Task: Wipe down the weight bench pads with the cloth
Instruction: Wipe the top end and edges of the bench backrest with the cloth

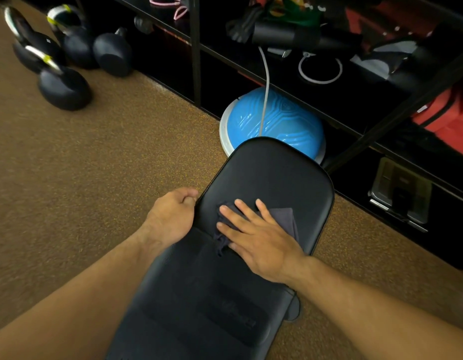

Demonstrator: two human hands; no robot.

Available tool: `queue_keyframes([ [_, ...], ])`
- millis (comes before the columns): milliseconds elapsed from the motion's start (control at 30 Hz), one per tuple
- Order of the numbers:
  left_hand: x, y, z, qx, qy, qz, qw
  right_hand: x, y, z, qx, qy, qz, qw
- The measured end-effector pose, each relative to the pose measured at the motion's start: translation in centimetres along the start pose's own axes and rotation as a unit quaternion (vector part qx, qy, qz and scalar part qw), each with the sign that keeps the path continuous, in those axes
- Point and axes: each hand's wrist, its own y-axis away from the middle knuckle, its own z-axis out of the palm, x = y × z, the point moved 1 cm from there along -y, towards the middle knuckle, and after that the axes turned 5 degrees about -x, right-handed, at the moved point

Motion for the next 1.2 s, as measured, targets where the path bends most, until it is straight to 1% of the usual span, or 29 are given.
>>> queue_keyframes([
  [33,-0.2,-0.1,-0.1,0.0,0.023,0.001,1.0,-0.3,-1.1,-0.3,-0.002,-0.006,0.0,1.0],
  [100,-0.5,-0.3,-0.4,0.024,0.054,0.005,0.998,-1.1,-3.4,-0.8,0.004,-0.017,0.004,1.0],
  [200,-0.2,-0.4,-1.5,0.081,0.035,0.003,0.996,-2.1,-6.6,-1.4,0.006,-0.009,0.014,1.0],
  [267,0.1,-0.4,-2.1,0.103,0.026,0.001,0.994,-2.5,-7.7,-1.7,0.009,0.001,0.018,1.0],
  [333,0.3,-0.4,-2.1,0.114,0.023,0.002,0.993,-2.5,-7.6,-1.6,0.006,-0.012,0.019,1.0],
  [467,0.2,0.1,-1.4,0.115,-0.004,0.005,0.993,-2.0,-4.2,-0.5,0.001,-0.037,0.007,0.999],
  [567,0.0,0.3,-1.1,0.117,-0.018,0.019,0.993,-1.4,-2.4,0.1,-0.009,-0.029,0.005,1.0],
  [667,0.2,0.4,-1.4,0.141,-0.039,0.041,0.988,-1.7,-3.8,-0.6,-0.008,-0.019,0.004,1.0],
  [767,0.7,0.3,-2.2,0.167,-0.052,0.047,0.983,-2.3,-6.7,-1.9,-0.012,-0.034,0.013,0.999],
  [867,1.1,0.1,-2.8,0.186,-0.043,0.046,0.981,-2.5,-9.8,-3.0,-0.041,-0.008,0.027,0.999],
  [1033,1.3,0.5,-2.8,0.196,-0.024,0.036,0.98,-2.7,-13.4,-4.4,-0.131,0.053,0.028,0.99],
  [1100,1.2,0.6,-2.9,0.204,-0.008,0.03,0.978,-2.8,-14.2,-4.7,-0.151,0.044,0.018,0.987],
  [1200,0.9,0.6,-3.1,0.198,-0.004,0.021,0.98,-1.8,-14.7,-5.3,-0.155,0.029,-0.001,0.987],
])
